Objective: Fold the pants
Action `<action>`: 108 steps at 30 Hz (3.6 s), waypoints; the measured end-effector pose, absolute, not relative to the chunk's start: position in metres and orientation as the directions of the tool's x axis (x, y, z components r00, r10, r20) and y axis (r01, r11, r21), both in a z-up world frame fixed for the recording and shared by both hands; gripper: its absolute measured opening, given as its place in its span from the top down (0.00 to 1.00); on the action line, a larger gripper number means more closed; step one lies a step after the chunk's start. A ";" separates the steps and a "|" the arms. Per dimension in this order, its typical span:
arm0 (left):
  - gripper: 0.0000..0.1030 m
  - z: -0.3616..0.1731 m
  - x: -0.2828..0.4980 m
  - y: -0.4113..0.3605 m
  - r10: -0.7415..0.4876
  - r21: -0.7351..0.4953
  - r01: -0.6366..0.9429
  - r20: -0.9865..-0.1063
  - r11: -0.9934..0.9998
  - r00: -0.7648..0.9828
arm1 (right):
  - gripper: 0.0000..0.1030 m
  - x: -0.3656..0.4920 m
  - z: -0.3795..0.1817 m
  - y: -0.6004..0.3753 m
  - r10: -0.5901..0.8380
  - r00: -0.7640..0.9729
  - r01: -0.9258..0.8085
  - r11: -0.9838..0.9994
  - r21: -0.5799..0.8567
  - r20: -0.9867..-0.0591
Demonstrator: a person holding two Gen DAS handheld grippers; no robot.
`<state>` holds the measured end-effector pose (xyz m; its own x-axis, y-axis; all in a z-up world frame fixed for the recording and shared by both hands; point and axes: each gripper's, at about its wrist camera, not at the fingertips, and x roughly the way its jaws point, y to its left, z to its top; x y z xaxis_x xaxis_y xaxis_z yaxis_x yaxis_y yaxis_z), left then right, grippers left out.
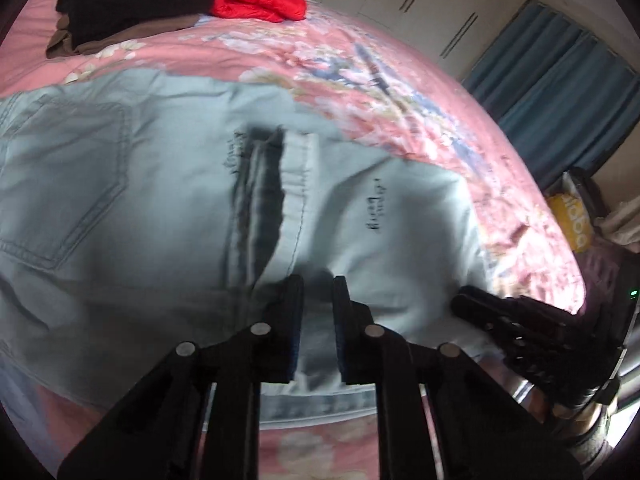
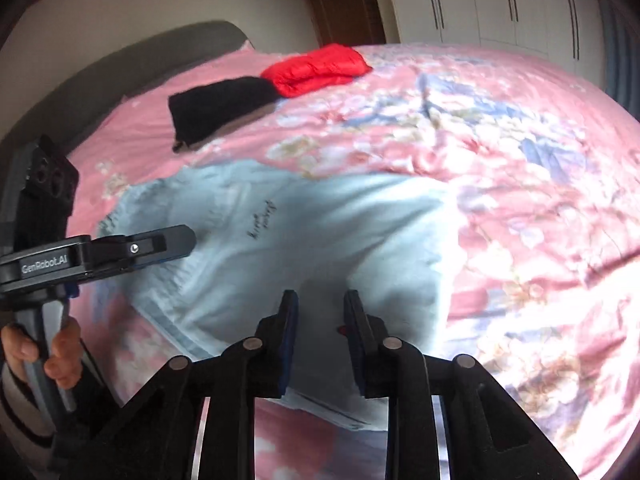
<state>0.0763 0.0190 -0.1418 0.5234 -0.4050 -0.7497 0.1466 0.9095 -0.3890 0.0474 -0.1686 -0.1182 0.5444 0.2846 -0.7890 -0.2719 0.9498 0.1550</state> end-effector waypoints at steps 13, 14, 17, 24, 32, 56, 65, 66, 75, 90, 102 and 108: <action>0.98 -0.148 0.057 0.054 -0.479 -0.490 0.133 -0.697 0.861 0.533 | 0.86 0.109 -0.126 -0.072 0.407 0.431 -0.493 0.854 0.168 -0.805; 0.98 -0.149 0.057 0.055 -0.476 -0.486 0.133 -0.699 0.864 0.534 | 0.89 0.119 -0.131 -0.062 0.405 0.408 -0.486 0.855 0.181 -0.818; 0.98 -0.151 0.058 0.055 -0.473 -0.484 0.132 -0.700 0.865 0.535 | 0.90 0.144 -0.149 -0.038 0.335 0.375 -0.447 0.882 0.148 -0.864; 0.98 -0.148 0.056 0.056 -0.489 -0.500 0.133 -0.697 0.856 0.525 | 0.90 0.134 -0.147 -0.049 0.379 0.360 -0.406 0.887 0.222 -0.852; 0.98 -0.148 0.058 0.059 -0.507 -0.531 0.117 -0.689 0.839 0.518 | 0.90 0.025 -0.144 -0.083 0.346 0.433 -0.483 0.869 0.110 -0.832; 0.48 -0.160 -0.004 0.234 -0.410 -0.791 -0.261 -0.532 0.554 0.741 | 0.81 -0.032 -0.114 -0.090 0.482 0.447 -0.513 0.828 0.225 -0.754; 0.50 -0.158 0.041 0.246 -0.331 -0.770 -0.297 -0.541 0.564 0.773 | 0.81 -0.013 -0.113 -0.082 0.472 0.445 -0.509 0.833 0.219 -0.761; 0.55 -0.156 0.046 0.247 -0.323 -0.766 -0.298 -0.542 0.570 0.776 | 0.81 -0.007 -0.113 -0.079 0.471 0.443 -0.509 0.832 0.219 -0.763; 0.74 -0.146 0.044 0.247 -0.280 -0.716 -0.270 -0.549 0.643 0.787 | 0.81 0.085 -0.116 -0.039 0.458 0.441 -0.428 0.863 0.268 -0.772; 0.74 -0.143 0.049 0.239 -0.282 -0.673 -0.260 -0.585 0.693 0.761 | 0.82 0.118 -0.139 0.006 0.398 0.297 -0.428 0.868 0.252 -0.868; 0.75 -0.097 0.044 0.212 -0.236 -0.585 -0.193 -0.575 0.788 0.783 | 0.82 0.040 -0.133 0.005 0.493 0.258 -0.559 0.778 0.288 -0.831; 0.76 -0.046 0.036 0.160 -0.256 -0.469 -0.007 -0.495 0.883 0.830 | 0.81 0.031 -0.113 -0.069 0.590 0.347 -0.418 0.793 0.443 -0.729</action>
<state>0.0357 0.1601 -0.0460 0.8303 -0.2560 -0.4951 -0.0071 0.8833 -0.4687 0.0306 -0.0687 -0.1126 0.3469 0.5897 -0.7293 -0.4178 0.7934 0.4428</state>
